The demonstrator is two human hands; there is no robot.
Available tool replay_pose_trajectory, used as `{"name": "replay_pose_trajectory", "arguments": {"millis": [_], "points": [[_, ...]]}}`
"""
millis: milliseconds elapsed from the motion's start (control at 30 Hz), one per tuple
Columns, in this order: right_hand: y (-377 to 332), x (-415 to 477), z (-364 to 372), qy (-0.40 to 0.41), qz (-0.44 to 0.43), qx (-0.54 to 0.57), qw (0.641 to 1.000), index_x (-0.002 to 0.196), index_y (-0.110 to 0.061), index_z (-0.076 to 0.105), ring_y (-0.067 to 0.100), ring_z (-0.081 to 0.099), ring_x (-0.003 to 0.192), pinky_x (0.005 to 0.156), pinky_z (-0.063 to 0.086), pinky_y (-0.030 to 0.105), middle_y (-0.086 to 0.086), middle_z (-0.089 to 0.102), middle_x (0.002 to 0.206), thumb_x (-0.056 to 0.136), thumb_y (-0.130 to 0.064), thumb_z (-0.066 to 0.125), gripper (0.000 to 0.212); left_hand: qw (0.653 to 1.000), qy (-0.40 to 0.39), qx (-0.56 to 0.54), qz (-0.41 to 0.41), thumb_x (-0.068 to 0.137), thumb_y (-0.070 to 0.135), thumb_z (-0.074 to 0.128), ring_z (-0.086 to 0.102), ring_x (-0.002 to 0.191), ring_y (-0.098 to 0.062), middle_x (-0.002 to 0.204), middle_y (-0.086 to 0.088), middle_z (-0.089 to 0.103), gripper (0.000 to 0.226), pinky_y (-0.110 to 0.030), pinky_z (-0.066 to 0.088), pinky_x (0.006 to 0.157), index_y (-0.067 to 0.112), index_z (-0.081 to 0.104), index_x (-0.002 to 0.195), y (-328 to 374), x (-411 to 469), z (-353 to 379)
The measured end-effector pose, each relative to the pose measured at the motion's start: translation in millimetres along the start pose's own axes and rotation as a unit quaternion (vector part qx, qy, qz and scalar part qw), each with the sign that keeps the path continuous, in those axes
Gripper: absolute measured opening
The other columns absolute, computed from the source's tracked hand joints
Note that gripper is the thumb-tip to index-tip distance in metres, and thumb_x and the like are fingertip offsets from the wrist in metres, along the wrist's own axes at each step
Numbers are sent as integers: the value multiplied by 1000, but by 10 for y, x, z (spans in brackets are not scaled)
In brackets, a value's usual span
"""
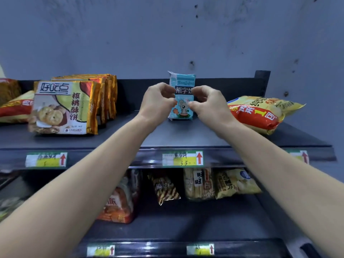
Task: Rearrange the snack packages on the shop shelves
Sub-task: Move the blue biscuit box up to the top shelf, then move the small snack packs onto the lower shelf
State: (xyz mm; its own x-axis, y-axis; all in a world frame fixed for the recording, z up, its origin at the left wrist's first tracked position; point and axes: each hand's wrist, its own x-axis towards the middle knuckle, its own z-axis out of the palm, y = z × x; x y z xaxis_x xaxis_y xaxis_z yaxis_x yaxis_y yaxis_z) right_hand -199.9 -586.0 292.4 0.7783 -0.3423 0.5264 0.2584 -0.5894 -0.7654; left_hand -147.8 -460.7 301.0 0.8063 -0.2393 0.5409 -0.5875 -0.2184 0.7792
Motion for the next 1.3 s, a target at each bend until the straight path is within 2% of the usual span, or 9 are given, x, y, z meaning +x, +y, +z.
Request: {"name": "replay_pose_trajectory", "arguments": {"millis": [133,267,400,633,800,1000,1133,1200,1300], "points": [[-118,-305,-184,-3,-25,-26,999,124,-10,58,12,58,112,96,45,20,4,62,124,86,-7,60,38,1000,-13,-3,6,81,-3,62,61,85,-14,97,-10,67,21,-20,53,74,2,64,102,163,-339,-22],[-148,-630,-427,-1,-18,-20,1000,123,-9,59,10,56,111,98,47,28,4,62,122,87,-8,61,36,999,-37,-24,4,82,-4,61,58,81,-12,93,-8,65,19,-20,51,76,6,65,98,313,-702,-14],[-122,-929,-635,8,-14,-39,999,119,-10,62,8,57,104,92,42,16,-3,61,108,87,-8,62,33,998,-55,-28,3,82,-1,62,58,81,-11,90,-5,65,18,-26,51,83,13,64,94,457,-1039,22],[-92,-1429,-710,-18,9,-8,1000,115,-14,63,10,58,110,98,45,25,0,65,112,88,-10,61,27,997,-76,5,-15,85,4,62,57,74,-6,95,-1,66,19,-18,49,79,13,66,101,541,-1606,-7],[-143,-1701,-489,-79,30,13,996,113,-15,65,9,59,108,97,45,24,-3,65,110,88,-9,61,26,996,-66,39,-51,84,7,63,58,76,-7,96,-2,68,18,-22,48,80,17,66,98,405,-1921,-226],[-228,-1923,-196,-150,37,29,988,117,-10,64,8,59,106,95,42,19,-1,65,114,88,-8,61,28,993,-49,51,-93,85,4,63,59,81,-7,98,-4,67,21,-9,47,72,9,67,104,209,-2150,-516],[-311,-1977,122,-178,44,44,982,114,-11,65,10,61,105,97,45,23,-1,66,110,88,-6,62,27,991,-41,50,-116,85,5,63,57,76,2,91,2,66,20,-1,43,65,10,67,104,-19,-2296,-762],[-350,-2026,364,-197,46,54,978,113,-12,65,10,61,104,97,45,25,-2,66,108,87,-7,62,26,989,-33,53,-134,85,6,63,58,75,2,89,5,66,19,-3,45,64,14,67,101,-170,-2367,-930],[-424,-2144,864,-230,47,50,971,111,-15,67,10,62,102,87,46,22,-2,68,108,87,-9,63,25,985,-18,54,-165,84,5,64,60,74,-5,90,0,68,18,-12,49,66,14,67,100,-439,-2491,-1295]]}}
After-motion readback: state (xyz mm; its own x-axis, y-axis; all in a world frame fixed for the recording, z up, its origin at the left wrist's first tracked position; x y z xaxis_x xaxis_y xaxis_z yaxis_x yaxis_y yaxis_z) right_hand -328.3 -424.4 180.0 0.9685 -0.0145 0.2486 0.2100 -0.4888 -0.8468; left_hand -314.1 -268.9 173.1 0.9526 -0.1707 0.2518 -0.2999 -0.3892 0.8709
